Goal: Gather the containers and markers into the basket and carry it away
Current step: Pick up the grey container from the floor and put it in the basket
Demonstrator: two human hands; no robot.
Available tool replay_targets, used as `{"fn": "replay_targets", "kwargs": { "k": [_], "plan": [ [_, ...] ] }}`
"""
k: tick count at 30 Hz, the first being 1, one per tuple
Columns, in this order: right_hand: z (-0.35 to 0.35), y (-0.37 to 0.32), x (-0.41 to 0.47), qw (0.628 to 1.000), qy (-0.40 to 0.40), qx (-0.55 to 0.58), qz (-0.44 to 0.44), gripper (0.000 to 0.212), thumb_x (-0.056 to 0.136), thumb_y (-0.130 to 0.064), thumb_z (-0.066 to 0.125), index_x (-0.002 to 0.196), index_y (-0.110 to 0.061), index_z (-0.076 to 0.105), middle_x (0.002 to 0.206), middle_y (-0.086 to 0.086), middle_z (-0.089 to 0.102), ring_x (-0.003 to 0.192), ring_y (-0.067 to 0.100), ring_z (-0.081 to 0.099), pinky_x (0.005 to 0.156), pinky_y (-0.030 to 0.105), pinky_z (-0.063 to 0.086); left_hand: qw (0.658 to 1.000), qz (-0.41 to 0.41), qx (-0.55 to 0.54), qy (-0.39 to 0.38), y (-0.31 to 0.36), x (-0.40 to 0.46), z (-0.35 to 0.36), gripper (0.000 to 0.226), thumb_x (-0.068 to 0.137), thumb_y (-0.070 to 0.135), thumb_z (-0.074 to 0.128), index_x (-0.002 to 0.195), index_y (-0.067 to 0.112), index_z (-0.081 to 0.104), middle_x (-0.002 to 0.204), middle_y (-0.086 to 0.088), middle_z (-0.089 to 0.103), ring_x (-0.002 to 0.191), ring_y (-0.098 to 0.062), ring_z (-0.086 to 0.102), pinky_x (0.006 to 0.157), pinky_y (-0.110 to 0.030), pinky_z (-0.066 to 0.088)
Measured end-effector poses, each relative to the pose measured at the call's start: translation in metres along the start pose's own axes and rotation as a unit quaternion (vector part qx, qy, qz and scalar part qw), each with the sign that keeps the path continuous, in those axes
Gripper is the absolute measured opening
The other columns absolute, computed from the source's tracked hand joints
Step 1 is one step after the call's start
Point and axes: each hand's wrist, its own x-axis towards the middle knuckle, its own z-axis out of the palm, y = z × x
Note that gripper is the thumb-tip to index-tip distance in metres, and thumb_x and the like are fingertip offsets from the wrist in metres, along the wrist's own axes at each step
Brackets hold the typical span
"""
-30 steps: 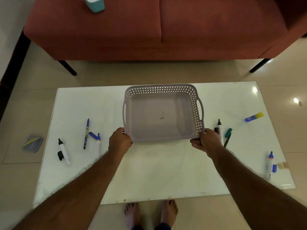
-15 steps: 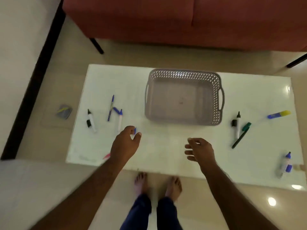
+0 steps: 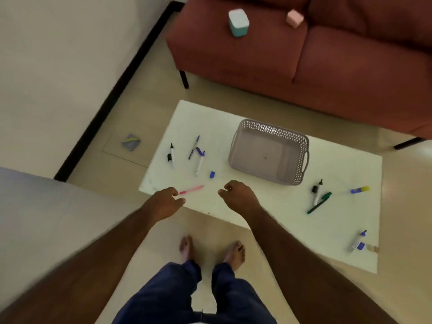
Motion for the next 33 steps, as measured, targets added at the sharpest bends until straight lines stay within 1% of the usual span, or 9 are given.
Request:
{"fn": "replay_targets", "kwargs": {
  "k": [4, 7, 10, 12, 15, 19, 21, 28, 33],
  "plan": [
    [-0.019, -0.061, -0.010, 0.995, 0.046, -0.060, -0.058, 0.045, 0.092, -0.043, 0.056, 0.129, -0.017, 0.058, 0.130, 0.004, 0.062, 0.120, 0.025, 0.057, 0.089, 0.029, 0.041, 0.997, 0.019, -0.024, 0.068, -0.007, -0.012, -0.054, 0.049, 0.085, 0.050, 0.063, 0.124, 0.020, 0.057, 0.121, -0.005, 0.067, 0.112, -0.024, 0.060, 0.087, -0.028, 0.042],
    [-0.014, -0.106, -0.024, 0.991, 0.052, -0.093, -0.083, 0.053, 0.093, -0.044, 0.056, 0.139, -0.018, 0.049, 0.137, 0.005, 0.059, 0.127, 0.025, 0.052, 0.100, 0.032, 0.040, 0.992, 0.037, -0.027, 0.116, -0.027, -0.023, -0.090, 0.056, 0.088, 0.050, 0.058, 0.134, 0.020, 0.050, 0.130, -0.004, 0.063, 0.120, -0.025, 0.057, 0.097, -0.033, 0.043],
    [0.002, -0.146, -0.039, 0.984, 0.053, -0.133, -0.106, 0.061, 0.093, -0.043, 0.055, 0.146, -0.016, 0.040, 0.149, 0.005, 0.047, 0.135, 0.026, 0.044, 0.106, 0.033, 0.035, 0.986, 0.056, 0.019, 0.155, -0.062, -0.036, -0.118, 0.071, 0.091, 0.053, 0.053, 0.149, 0.017, 0.033, 0.146, -0.009, 0.049, 0.132, -0.029, 0.049, 0.105, -0.041, 0.041],
    [0.022, -0.174, -0.048, 0.980, 0.057, -0.149, -0.117, 0.059, 0.093, -0.041, 0.057, 0.143, -0.014, 0.042, 0.148, 0.006, 0.047, 0.134, 0.026, 0.045, 0.105, 0.032, 0.035, 0.985, 0.058, 0.040, 0.154, -0.094, -0.046, -0.133, 0.078, 0.089, 0.058, 0.052, 0.152, 0.019, 0.026, 0.150, -0.009, 0.044, 0.134, -0.030, 0.046, 0.107, -0.043, 0.039],
    [0.058, -0.215, -0.059, 0.979, 0.058, -0.162, -0.110, 0.060, 0.093, -0.041, 0.057, 0.144, -0.013, 0.041, 0.148, 0.007, 0.047, 0.135, 0.026, 0.044, 0.106, 0.035, 0.035, 0.980, 0.071, 0.081, 0.166, -0.144, -0.058, -0.153, 0.080, 0.087, 0.062, 0.050, 0.151, 0.020, 0.027, 0.148, -0.008, 0.045, 0.130, -0.030, 0.049, 0.103, -0.043, 0.039],
    [0.118, -0.282, -0.069, 0.980, 0.049, -0.155, -0.117, 0.070, 0.095, -0.044, 0.055, 0.153, -0.016, 0.028, 0.158, 0.003, 0.035, 0.144, 0.023, 0.032, 0.114, 0.034, 0.027, 0.974, 0.074, 0.101, 0.192, -0.223, -0.068, -0.194, 0.080, 0.088, 0.064, 0.046, 0.151, 0.019, 0.026, 0.149, -0.008, 0.044, 0.130, -0.029, 0.048, 0.103, -0.042, 0.040],
    [0.144, -0.318, -0.070, 0.978, 0.039, -0.156, -0.133, 0.071, 0.096, -0.044, 0.055, 0.154, -0.015, 0.026, 0.159, 0.005, 0.033, 0.146, 0.024, 0.031, 0.115, 0.034, 0.025, 0.974, 0.062, 0.091, 0.200, -0.261, -0.071, -0.214, 0.079, 0.087, 0.064, 0.047, 0.150, 0.019, 0.028, 0.148, -0.008, 0.045, 0.130, -0.029, 0.048, 0.102, -0.043, 0.039],
    [0.198, -0.401, -0.048, 0.976, 0.027, -0.154, -0.152, 0.068, 0.092, -0.044, 0.061, 0.148, -0.014, 0.037, 0.148, 0.008, 0.048, 0.135, 0.025, 0.045, 0.106, 0.029, 0.034, 0.981, 0.024, 0.056, 0.184, -0.349, -0.054, -0.250, 0.082, 0.086, 0.064, 0.048, 0.151, 0.020, 0.026, 0.149, -0.008, 0.044, 0.130, -0.031, 0.047, 0.101, -0.046, 0.039],
    [0.223, -0.429, -0.014, 0.982, 0.000, -0.143, -0.127, 0.072, 0.090, -0.047, 0.063, 0.148, -0.014, 0.038, 0.148, 0.008, 0.049, 0.135, 0.025, 0.046, 0.108, 0.030, 0.035, 0.987, 0.004, 0.057, 0.150, -0.382, -0.031, -0.269, 0.081, 0.085, 0.065, 0.049, 0.149, 0.020, 0.028, 0.147, -0.008, 0.046, 0.130, -0.031, 0.048, 0.101, -0.047, 0.039]
  ]
}}
